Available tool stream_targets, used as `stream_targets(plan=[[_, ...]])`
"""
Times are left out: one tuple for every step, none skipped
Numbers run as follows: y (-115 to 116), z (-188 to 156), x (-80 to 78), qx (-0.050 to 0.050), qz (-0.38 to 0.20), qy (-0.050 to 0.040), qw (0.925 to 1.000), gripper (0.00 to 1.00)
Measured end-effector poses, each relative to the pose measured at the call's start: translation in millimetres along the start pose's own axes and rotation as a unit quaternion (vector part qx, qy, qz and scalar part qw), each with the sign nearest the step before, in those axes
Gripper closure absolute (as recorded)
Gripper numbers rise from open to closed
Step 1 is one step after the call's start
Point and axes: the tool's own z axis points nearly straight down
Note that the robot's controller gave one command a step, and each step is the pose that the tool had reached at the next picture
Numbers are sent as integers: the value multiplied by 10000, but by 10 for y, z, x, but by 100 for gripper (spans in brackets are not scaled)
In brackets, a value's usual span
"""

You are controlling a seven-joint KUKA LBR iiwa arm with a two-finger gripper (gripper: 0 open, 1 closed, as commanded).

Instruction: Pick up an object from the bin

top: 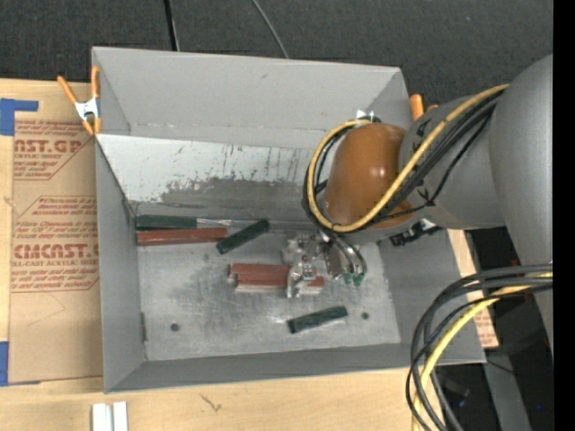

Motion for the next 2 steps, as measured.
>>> stream_targets(plan=[[-10,-118,38,13,38,63,10000,100],[-202,-1190,411,19,-1713,47,9852,100]])
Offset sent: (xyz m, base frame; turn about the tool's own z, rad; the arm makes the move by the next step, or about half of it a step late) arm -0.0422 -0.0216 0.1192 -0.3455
